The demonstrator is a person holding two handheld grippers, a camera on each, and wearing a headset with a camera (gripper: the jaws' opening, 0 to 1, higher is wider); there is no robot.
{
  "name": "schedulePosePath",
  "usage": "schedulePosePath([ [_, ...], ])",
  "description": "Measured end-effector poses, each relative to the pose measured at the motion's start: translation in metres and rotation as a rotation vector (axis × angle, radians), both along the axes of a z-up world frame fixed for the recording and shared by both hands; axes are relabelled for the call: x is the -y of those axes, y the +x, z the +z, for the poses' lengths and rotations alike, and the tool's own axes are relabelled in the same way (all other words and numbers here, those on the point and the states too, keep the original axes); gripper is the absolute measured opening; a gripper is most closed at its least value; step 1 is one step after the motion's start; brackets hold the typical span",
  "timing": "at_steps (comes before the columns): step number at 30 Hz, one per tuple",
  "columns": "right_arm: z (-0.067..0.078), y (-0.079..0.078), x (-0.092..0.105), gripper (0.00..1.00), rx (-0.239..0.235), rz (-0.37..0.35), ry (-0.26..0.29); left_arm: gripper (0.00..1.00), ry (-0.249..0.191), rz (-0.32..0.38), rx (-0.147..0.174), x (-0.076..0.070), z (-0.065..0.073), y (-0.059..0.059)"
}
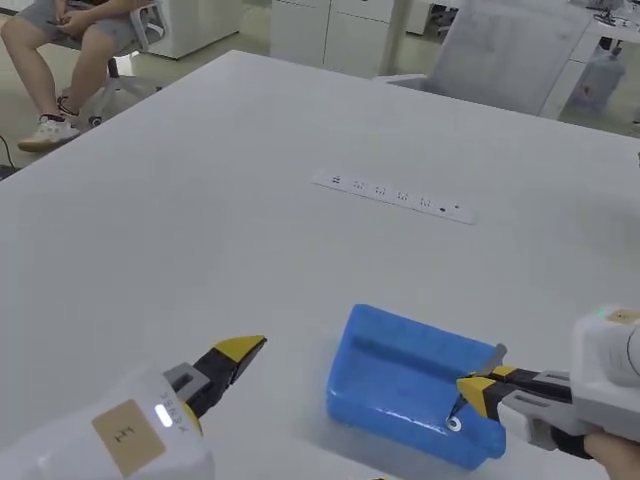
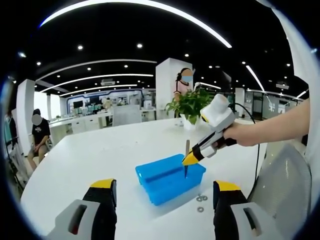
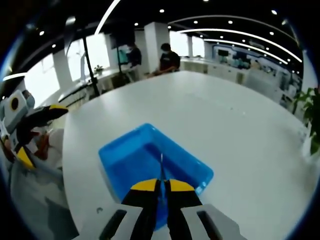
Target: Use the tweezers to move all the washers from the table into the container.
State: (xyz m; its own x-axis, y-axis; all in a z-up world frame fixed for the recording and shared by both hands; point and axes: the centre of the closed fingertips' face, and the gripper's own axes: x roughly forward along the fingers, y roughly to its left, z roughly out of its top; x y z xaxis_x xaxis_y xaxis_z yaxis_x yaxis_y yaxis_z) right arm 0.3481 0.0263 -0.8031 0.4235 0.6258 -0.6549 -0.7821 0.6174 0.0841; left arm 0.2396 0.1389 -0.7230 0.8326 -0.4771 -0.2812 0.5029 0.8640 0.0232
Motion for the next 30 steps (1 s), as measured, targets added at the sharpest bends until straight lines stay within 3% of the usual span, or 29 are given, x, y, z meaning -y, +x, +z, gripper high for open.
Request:
schedulePosePath([
  [10, 0.009, -0.005, 0.000, 0.03, 0.017, 0.008, 0.003, 0.79, 0.003, -0.003, -0.004, 0.000, -0.001, -0.001],
  [30, 0.045, -0.020, -0.003, 0.03, 0.077, 0.036, 0.032, 0.77, 0.013, -0.009, -0.012, 0.000, -0.003, -0.002],
])
